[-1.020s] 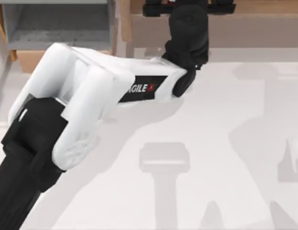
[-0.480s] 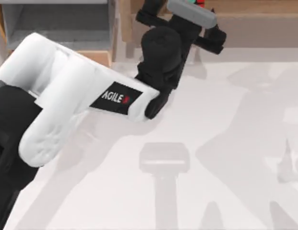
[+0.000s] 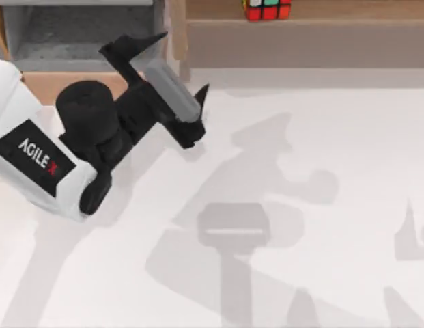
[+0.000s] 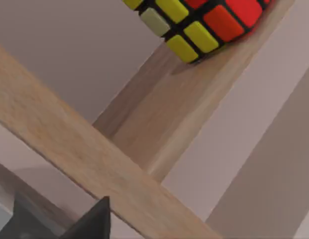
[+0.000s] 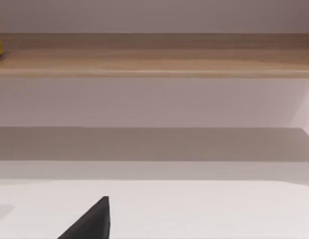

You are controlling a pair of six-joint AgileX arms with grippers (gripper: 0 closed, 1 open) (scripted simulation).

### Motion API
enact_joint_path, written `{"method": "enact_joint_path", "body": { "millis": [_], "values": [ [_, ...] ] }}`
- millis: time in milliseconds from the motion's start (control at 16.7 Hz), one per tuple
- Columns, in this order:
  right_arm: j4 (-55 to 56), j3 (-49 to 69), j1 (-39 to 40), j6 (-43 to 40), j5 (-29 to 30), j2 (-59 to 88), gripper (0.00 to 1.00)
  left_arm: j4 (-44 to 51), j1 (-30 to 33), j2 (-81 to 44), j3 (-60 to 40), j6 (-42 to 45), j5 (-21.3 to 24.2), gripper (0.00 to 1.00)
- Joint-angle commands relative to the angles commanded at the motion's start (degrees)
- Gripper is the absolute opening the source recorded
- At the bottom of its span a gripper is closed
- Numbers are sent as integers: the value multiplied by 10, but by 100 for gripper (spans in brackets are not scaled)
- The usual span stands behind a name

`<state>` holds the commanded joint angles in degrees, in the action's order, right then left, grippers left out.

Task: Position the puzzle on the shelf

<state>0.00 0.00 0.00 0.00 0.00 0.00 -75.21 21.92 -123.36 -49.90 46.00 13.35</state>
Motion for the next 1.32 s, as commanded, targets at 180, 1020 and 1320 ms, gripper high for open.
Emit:
{"method": "enact_joint_path", "body": {
  "millis": [180,1020,1320],
  "values": [
    [0,0,0,0,0,0,100,-43,-113,48,119,98,102,100],
    [0,0,0,0,0,0,100,-130,-612,97,263,440,304,100],
    [0,0,0,0,0,0,100,-131,-631,93,248,452,303,100]
  ]
}}
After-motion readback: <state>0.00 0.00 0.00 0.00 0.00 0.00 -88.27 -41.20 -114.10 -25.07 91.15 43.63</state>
